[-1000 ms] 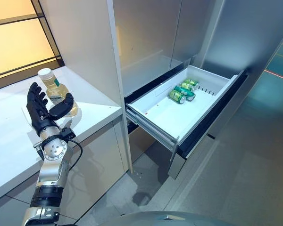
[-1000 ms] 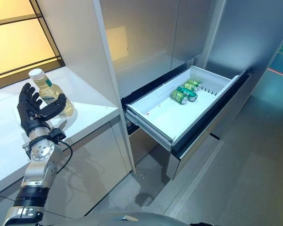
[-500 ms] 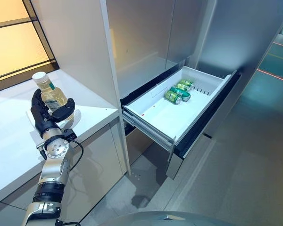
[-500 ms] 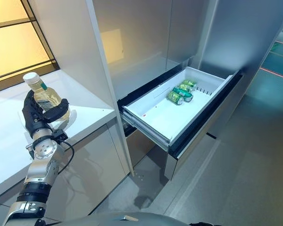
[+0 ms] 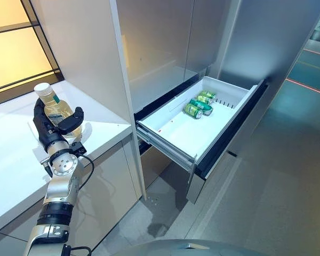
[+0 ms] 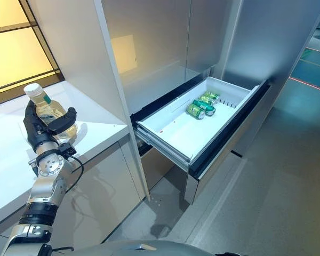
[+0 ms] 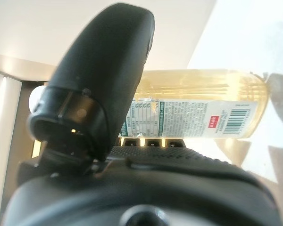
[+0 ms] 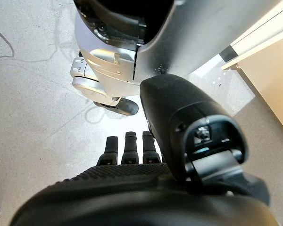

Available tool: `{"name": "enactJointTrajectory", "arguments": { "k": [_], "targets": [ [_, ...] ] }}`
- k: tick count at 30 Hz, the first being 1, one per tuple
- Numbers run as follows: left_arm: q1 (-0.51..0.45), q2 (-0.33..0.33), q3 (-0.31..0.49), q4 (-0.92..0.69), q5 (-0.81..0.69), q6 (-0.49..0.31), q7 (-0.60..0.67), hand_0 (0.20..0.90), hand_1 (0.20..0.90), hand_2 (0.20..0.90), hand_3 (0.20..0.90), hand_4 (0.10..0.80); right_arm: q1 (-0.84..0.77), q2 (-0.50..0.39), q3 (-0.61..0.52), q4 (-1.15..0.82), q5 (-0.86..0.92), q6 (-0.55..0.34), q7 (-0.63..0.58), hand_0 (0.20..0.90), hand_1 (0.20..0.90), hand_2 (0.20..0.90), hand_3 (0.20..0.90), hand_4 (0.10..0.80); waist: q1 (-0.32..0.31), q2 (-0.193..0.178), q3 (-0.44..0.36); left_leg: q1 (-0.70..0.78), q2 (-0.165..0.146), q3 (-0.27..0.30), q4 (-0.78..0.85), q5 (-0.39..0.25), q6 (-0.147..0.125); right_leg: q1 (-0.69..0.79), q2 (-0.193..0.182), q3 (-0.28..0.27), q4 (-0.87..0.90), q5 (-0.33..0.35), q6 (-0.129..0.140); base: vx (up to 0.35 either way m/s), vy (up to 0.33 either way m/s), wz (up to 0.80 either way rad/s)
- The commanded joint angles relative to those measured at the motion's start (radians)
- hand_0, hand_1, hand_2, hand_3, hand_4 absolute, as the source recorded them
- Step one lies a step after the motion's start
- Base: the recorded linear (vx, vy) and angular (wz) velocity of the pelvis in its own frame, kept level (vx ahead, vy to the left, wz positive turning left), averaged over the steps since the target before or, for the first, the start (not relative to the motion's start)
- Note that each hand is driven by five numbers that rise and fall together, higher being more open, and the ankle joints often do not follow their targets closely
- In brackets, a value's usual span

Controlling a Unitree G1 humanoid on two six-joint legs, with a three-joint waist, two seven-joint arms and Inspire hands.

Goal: Put drinks into fridge and close the fridge

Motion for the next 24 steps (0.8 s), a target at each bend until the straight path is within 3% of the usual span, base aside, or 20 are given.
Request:
{"name": "enactJointTrajectory", "arguments": {
  "k": [1,2,3,4,19,24],
  "targets": [
    [-0.221,0.100,0.020,0.040,0.018,-0.117,-0.006,0.792,0.792,0.792,0.774,0.674,-0.019,0.029,0.045,0.010,-0.008,-0.020,0.056,0.900,0.900,0.900,0.900,0.800,0.004,0.024,-0.011,0.052,-0.064,0.004,0.010,-0.179,0.050,-0.068,0.028,-0.002,0.033,-0.010,0.034,0.000,0.000,0.00],
    [-0.223,0.101,0.020,0.044,0.016,-0.119,-0.011,0.738,0.738,0.738,0.711,0.611,-0.021,0.029,0.045,0.011,-0.006,-0.020,0.056,0.900,0.900,0.900,0.900,0.800,0.004,0.024,-0.011,0.051,-0.064,0.004,0.010,-0.179,0.050,-0.069,0.027,-0.003,0.032,-0.010,0.034,0.000,0.000,0.00],
    [-0.226,0.101,0.018,0.045,0.015,-0.120,-0.010,0.434,0.434,0.434,0.356,0.256,-0.021,0.029,0.046,0.011,-0.005,-0.019,0.055,0.900,0.900,0.900,0.900,0.800,0.004,0.024,-0.011,0.051,-0.064,0.005,0.010,-0.179,0.050,-0.069,0.027,-0.003,0.033,-0.010,0.034,0.000,0.000,0.00],
    [-0.226,0.103,0.019,0.047,0.015,-0.123,-0.011,0.300,0.300,0.300,0.200,0.100,-0.021,0.030,0.047,0.010,-0.005,-0.020,0.054,0.900,0.900,0.900,0.900,0.800,0.004,0.025,-0.011,0.051,-0.064,0.006,0.011,-0.179,0.049,-0.070,0.026,-0.003,0.033,-0.010,0.034,0.000,0.000,0.00],
    [-0.235,0.100,0.008,0.054,0.009,-0.140,-0.045,0.300,0.300,0.300,0.200,0.100,-0.023,0.026,0.045,0.015,-0.018,-0.019,0.059,0.900,0.900,0.900,0.900,0.800,0.003,0.025,-0.015,0.048,-0.066,0.007,0.009,-0.179,0.050,-0.072,0.026,-0.001,0.031,-0.007,0.037,0.000,0.000,0.00],
    [-0.239,0.109,0.004,0.039,0.010,-0.134,-0.075,0.300,0.300,0.300,0.200,0.100,-0.027,0.009,0.096,0.019,-0.225,-0.051,0.072,0.900,0.900,0.900,0.900,0.800,0.008,0.022,-0.015,0.046,-0.065,0.008,0.010,-0.179,0.049,-0.073,0.024,-0.004,0.029,-0.006,0.038,0.000,0.000,0.00]
  ]
}}
